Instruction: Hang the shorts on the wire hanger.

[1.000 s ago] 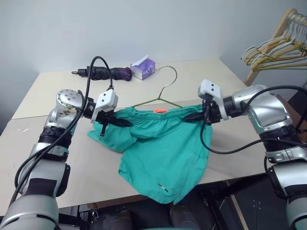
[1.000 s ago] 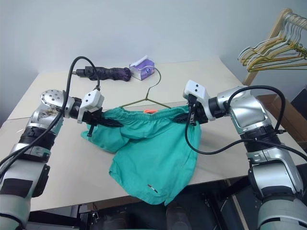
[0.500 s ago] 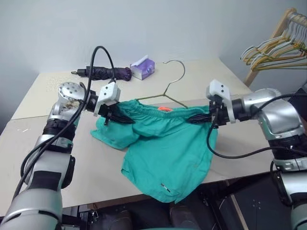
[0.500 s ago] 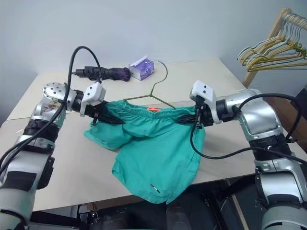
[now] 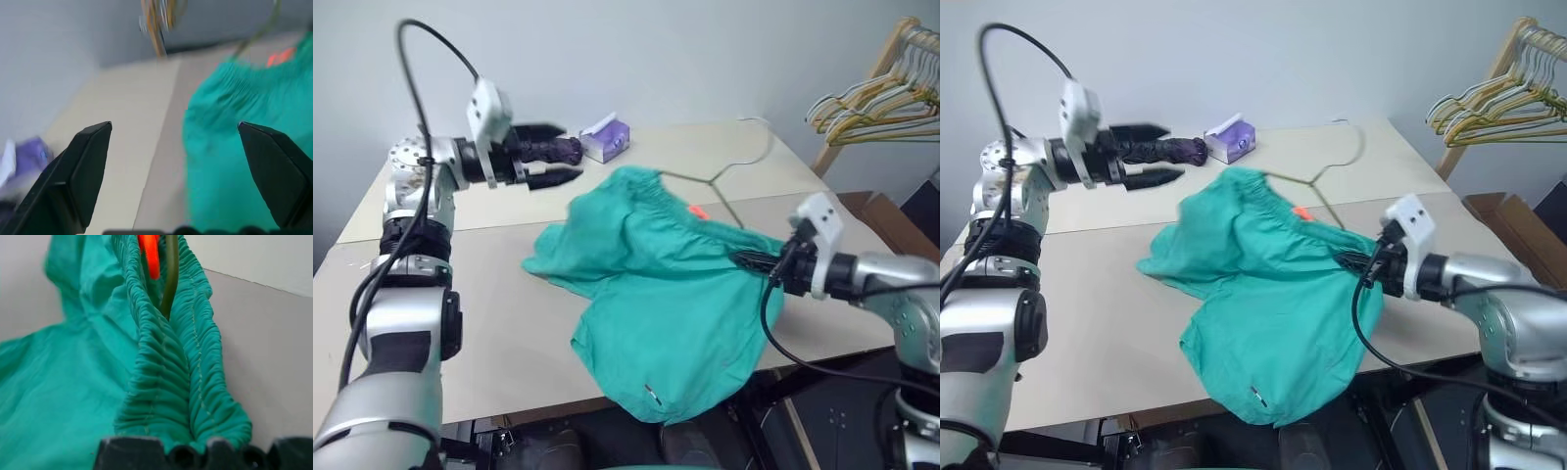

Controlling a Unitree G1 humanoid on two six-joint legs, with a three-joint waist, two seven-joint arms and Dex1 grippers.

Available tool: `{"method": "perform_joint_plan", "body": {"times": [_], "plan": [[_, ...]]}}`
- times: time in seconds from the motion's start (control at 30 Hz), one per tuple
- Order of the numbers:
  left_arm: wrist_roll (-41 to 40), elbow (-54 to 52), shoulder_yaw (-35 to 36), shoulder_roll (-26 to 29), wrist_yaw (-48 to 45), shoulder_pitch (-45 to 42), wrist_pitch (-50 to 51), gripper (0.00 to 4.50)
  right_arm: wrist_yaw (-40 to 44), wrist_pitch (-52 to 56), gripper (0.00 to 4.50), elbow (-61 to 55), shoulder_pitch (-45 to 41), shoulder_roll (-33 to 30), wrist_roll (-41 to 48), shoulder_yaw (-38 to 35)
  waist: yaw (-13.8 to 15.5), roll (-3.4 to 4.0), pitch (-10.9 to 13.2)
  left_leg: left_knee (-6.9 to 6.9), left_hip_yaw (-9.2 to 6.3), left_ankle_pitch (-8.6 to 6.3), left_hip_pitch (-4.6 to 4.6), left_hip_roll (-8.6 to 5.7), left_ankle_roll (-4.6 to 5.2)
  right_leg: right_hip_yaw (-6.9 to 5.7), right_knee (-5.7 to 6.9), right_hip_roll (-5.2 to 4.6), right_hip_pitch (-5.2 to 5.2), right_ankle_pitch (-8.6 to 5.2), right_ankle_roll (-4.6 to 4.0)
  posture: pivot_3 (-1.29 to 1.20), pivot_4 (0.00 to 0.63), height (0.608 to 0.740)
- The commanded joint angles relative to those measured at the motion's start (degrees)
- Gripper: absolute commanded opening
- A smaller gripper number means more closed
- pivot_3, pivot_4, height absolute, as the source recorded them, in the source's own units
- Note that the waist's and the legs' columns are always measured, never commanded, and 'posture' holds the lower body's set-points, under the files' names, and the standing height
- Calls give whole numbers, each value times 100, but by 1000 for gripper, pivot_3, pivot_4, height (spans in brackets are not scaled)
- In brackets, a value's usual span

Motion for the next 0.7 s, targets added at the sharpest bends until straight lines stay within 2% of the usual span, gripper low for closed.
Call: {"method": "perform_joint_plan", "body": {"times": [0.03, 0.17, 0.27, 0.37, 0.5, 0.7], "plan": [[-829, -1673, 280, -334, 732, 452, 1078, 4463, -807, 732, 0, -765, 15, 405, -44, -1004, -6, 2, -1, 1, 0, 0, 6, -1, 0, 2, 2, 0, 3, 3, -5, -234, 43, 740], [-1458, -3070, 449, -790, 1608, 875, 1838, 4463, -1365, 1780, 0, -1275, -65, 923, -208, -1760, -7, 2, -2, 7, -4, 0, 14, 2, 0, 2, 22, 4, 6, 0, 0, -247, 41, 740], [-1858, -3655, 488, -1119, 2170, 858, 2197, 4463, -1660, 2003, 0, -1436, 256, 819, -380, -2006, -49, 7, -5, 7, 4, 0, 21, 0, 0, 10, 21, 7, 7, -1, 2, -259, 40, 740], [-2084, -3842, 486, -1194, 2302, 811, 2318, 4463, -1937, 2006, 0, -1308, 311, 714, -525, -2187, -147, 25, -16, 5, 7, 0, 22, 0, 0, 11, 12, 7, 12, -3, 4, -274, 35, 740], [-2243, -3826, 471, -1181, 2406, 708, 2396, 4463, -2815, 2007, 0, -713, -315, 848, -956, -2501, -315, 35, -22, 5, 10, 0, 33, -2, 0, 15, 6, 9, 24, -3, 3, -282, 31, 740], [-2473, -4088, 486, -1128, 2526, 815, 2544, 4463, -3743, 2007, 0, -124, -1285, 641, -1602, -2355, -512, 60, -38, -10, 8, 0, 63, 0, 1, 12, -19, 9, 63, -5, 0, -258, 0, 740]]}}
